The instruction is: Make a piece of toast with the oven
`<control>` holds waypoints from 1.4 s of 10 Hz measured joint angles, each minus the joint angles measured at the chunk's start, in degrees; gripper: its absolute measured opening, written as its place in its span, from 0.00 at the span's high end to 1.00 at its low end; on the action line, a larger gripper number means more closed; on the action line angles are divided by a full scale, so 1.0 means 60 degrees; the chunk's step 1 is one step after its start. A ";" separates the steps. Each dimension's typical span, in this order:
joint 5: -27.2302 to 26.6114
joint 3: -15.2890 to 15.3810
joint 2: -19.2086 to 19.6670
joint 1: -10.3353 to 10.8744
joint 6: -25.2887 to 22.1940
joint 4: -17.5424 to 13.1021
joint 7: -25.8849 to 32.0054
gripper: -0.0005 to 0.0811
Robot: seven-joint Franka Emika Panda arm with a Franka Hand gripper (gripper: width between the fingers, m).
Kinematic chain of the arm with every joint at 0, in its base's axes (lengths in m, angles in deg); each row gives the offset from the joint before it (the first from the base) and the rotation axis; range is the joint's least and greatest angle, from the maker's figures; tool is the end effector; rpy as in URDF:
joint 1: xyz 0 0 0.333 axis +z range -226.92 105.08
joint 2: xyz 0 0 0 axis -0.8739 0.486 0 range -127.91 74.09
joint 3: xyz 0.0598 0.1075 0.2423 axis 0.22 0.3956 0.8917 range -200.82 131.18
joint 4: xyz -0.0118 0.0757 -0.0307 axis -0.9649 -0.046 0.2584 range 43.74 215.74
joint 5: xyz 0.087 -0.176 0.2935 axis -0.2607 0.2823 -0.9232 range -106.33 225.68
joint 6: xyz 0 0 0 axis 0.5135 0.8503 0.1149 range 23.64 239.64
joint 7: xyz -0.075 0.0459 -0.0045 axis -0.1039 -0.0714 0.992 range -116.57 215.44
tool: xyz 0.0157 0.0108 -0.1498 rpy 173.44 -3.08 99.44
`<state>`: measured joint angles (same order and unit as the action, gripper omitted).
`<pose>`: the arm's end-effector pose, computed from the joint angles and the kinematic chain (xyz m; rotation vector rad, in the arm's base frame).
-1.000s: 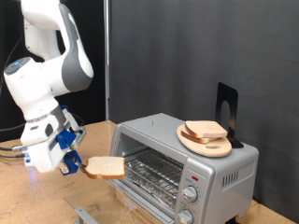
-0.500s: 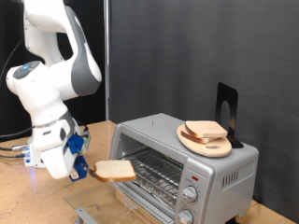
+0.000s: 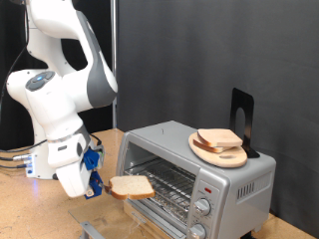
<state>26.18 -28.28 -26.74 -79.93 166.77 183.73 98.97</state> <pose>0.4295 -0.0820 0.2227 -2.8077 -0.2452 -0.2131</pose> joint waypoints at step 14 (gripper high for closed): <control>0.1768 0.1134 -0.0178 0.0370 0.1270 0.0291 -0.0600 0.51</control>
<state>36.79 -21.48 -27.81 -77.71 174.39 185.47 95.37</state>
